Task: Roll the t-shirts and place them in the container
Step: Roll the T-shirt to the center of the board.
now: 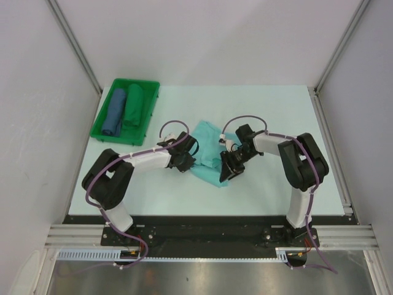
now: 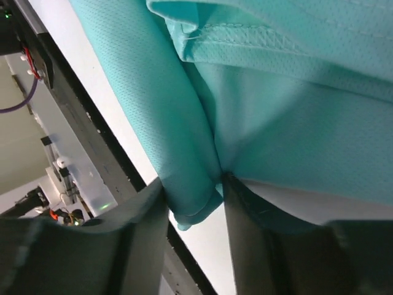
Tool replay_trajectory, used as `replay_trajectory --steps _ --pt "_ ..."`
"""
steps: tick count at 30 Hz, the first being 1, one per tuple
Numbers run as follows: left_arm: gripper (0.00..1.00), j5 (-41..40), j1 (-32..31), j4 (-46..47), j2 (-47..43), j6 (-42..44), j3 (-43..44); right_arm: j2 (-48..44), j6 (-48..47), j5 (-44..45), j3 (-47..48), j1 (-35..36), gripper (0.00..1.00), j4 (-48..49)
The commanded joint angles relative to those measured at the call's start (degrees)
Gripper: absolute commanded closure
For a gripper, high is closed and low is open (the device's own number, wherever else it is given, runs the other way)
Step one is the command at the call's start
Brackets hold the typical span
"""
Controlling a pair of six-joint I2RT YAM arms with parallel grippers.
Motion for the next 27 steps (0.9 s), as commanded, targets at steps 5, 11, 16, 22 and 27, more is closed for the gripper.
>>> replay_trajectory --steps 5,11,16,22,27 --pt "1.00 -0.6 -0.2 -5.6 6.8 -2.6 2.2 -16.8 -2.8 19.2 -2.0 2.7 0.37 4.9" --pt "1.00 0.0 -0.2 -6.3 8.0 -1.6 3.3 -32.5 -9.6 47.4 -14.3 18.9 0.32 19.7" --pt "1.00 0.4 -0.2 -6.6 8.4 -0.7 4.2 -32.9 -16.6 66.1 -19.5 31.7 0.34 27.1" --pt "1.00 0.7 0.0 -6.8 9.2 -0.1 4.3 -25.0 -24.6 79.2 -23.4 44.6 0.33 39.7" --pt "1.00 0.8 0.1 -6.5 9.1 0.2 3.7 -16.6 -28.4 83.8 -23.0 47.8 0.31 47.5"
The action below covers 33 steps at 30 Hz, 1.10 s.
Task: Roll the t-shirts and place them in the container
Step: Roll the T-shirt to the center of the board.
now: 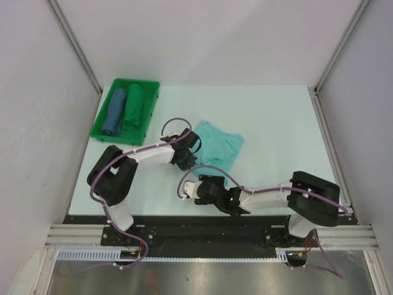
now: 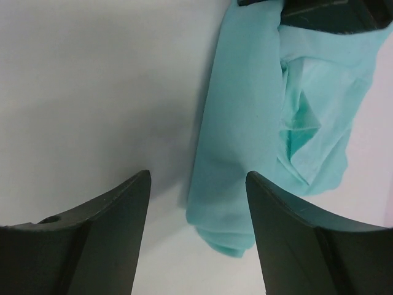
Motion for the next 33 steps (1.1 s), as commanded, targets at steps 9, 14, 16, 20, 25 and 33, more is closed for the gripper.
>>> replay_trajectory --steps 9,14,16,20,25,33 --pt "1.00 1.0 0.4 1.3 5.2 0.8 -2.3 11.7 -5.6 11.5 2.2 0.1 0.32 13.6" --pt "1.00 1.6 0.4 1.7 4.9 0.3 -2.5 10.4 -2.3 6.7 2.4 -4.5 0.42 9.3" --pt "1.00 1.8 0.5 2.0 4.8 0.2 -2.5 9.4 0.2 1.1 2.5 -6.5 0.45 6.6" --pt "0.99 1.8 0.5 1.9 4.0 -0.1 -2.5 4.4 2.1 -10.7 2.7 -11.1 0.58 3.1" --pt "0.91 1.7 1.0 2.0 1.8 0.3 -2.3 2.9 8.0 -28.4 7.0 -16.5 0.73 -7.3" --pt "0.31 1.1 1.9 7.5 -3.8 1.3 -6.4 4.5 12.8 -53.3 12.1 -27.7 0.81 -15.9"
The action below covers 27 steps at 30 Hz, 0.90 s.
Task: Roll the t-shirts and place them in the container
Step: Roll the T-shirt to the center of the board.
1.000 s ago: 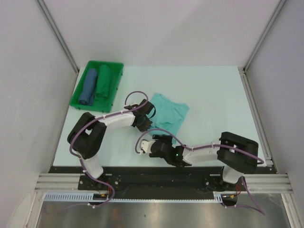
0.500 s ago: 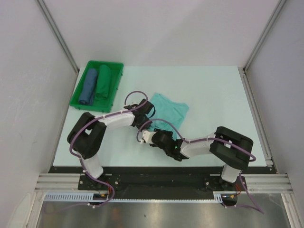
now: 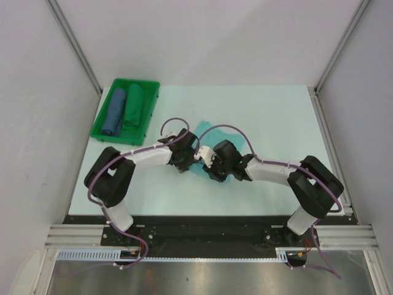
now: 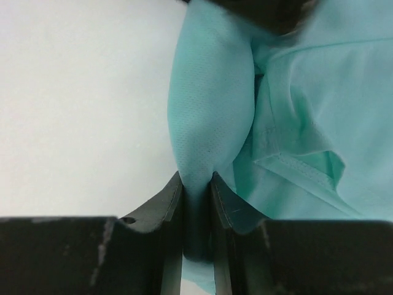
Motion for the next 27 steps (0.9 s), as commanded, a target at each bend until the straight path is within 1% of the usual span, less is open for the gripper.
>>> replay_trajectory --steps 1,2,3,4,6,7,8,10,11,14,20,22,23,24,25,27 --pt "0.28 -1.0 0.7 6.2 -4.5 1.5 -5.1 1.0 5.0 -18.8 3.5 -4.9 0.82 -9.0" --pt "0.24 -1.0 0.7 7.6 -5.6 1.4 -7.2 1.8 6.1 -20.7 4.1 -6.2 0.82 -9.6" --pt "0.23 -1.2 0.8 8.9 -6.8 1.3 -8.2 3.5 6.5 -22.6 5.7 -8.3 0.82 -11.3" --pt "0.22 -1.7 0.8 11.4 -9.0 1.2 -9.3 4.6 7.0 -26.3 6.5 -9.6 0.83 -12.2" --pt "0.21 -2.2 0.8 14.4 -11.3 0.9 -12.9 6.6 9.2 -29.7 8.7 -11.8 0.83 -13.6" --pt "0.21 -2.3 0.7 17.5 -12.3 0.7 -14.3 9.0 9.8 -32.7 9.6 -14.1 0.83 -14.1" --pt "0.20 -2.2 0.7 19.4 -14.5 0.5 -17.3 10.1 11.1 -33.9 10.3 -15.0 0.84 -14.7" --pt "0.20 -2.5 0.4 23.1 -16.4 -0.1 -20.4 13.3 12.5 -37.1 11.9 -17.8 0.85 -15.7" --pt "0.20 -3.2 0.4 26.4 -17.9 -0.5 -23.0 14.2 13.1 -37.8 12.3 -18.6 0.86 -16.0" --pt "0.21 -3.6 0.3 33.0 -19.0 -0.5 -26.8 16.9 15.1 -39.8 13.4 -20.5 0.86 -16.2" --pt "0.22 -4.3 -0.9 42.4 -15.9 -1.6 -29.1 21.3 18.4 -43.2 14.8 -23.0 0.87 -16.2" --pt "0.20 -5.0 -1.2 45.0 -14.7 -1.4 -29.5 21.8 18.4 -43.4 15.0 -23.2 0.87 -16.6" --pt "0.17 -5.3 -1.3 46.1 -14.6 -1.5 -29.9 21.9 18.4 -43.6 15.1 -23.4 0.88 -16.7" --pt "0.15 -6.2 -1.8 49.8 -14.6 -1.0 -30.5 22.1 18.7 -43.7 15.1 -23.7 0.88 -16.7" --pt "0.14 -6.8 -2.3 51.0 -15.0 -0.7 -31.2 22.1 18.7 -43.6 15.2 -23.7 0.88 -16.7" --pt "0.13 -7.9 -3.2 54.0 -15.6 -0.4 -32.7 22.3 18.9 -43.7 15.3 -23.8 0.88 -16.8"
